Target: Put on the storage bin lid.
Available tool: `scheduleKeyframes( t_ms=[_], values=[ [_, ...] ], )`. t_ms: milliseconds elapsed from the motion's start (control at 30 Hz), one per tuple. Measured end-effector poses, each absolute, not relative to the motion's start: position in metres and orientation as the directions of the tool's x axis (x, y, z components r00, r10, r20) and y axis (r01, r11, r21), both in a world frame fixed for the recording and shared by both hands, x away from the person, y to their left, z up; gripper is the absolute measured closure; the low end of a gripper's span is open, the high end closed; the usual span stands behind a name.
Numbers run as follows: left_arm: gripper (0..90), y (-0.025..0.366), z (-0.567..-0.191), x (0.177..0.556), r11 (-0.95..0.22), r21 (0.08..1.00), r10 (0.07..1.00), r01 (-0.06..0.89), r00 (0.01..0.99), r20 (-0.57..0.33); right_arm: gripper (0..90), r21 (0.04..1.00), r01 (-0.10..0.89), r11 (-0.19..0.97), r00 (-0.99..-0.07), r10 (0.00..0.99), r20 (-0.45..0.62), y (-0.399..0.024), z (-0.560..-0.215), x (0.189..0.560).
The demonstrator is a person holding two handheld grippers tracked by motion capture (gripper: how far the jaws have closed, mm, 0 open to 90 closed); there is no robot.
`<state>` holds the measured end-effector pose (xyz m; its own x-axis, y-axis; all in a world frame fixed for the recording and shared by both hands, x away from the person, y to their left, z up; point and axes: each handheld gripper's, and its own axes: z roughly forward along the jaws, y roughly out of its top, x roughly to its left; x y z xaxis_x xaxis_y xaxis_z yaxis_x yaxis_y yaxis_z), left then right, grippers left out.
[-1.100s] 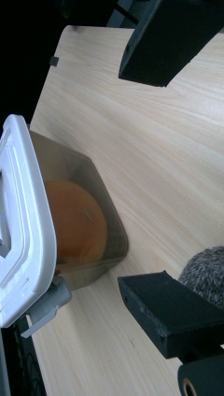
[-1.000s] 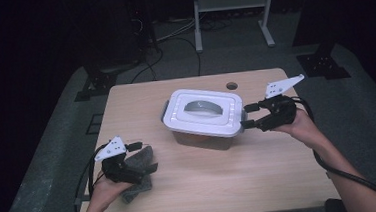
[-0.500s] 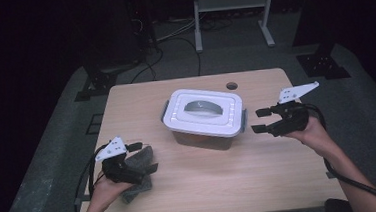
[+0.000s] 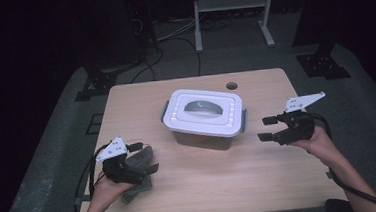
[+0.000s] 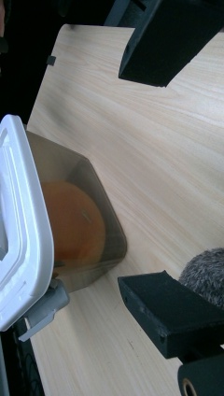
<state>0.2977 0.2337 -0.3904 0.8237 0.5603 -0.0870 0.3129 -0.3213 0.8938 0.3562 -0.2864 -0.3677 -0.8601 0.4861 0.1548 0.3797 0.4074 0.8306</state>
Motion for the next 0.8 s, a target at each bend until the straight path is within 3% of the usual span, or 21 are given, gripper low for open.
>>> scheduleKeyframes(
  t_ms=[800],
  values=[
    [2.4, 0.226, -0.393, 0.297, -0.342, 0.886, 0.545, 0.311, 0.834, -0.082, 27.2, 0.82, 0.462, 0.337, -0.81, 0.538, 0.235, -0.315, -0.412, 0.332]
  ],
)
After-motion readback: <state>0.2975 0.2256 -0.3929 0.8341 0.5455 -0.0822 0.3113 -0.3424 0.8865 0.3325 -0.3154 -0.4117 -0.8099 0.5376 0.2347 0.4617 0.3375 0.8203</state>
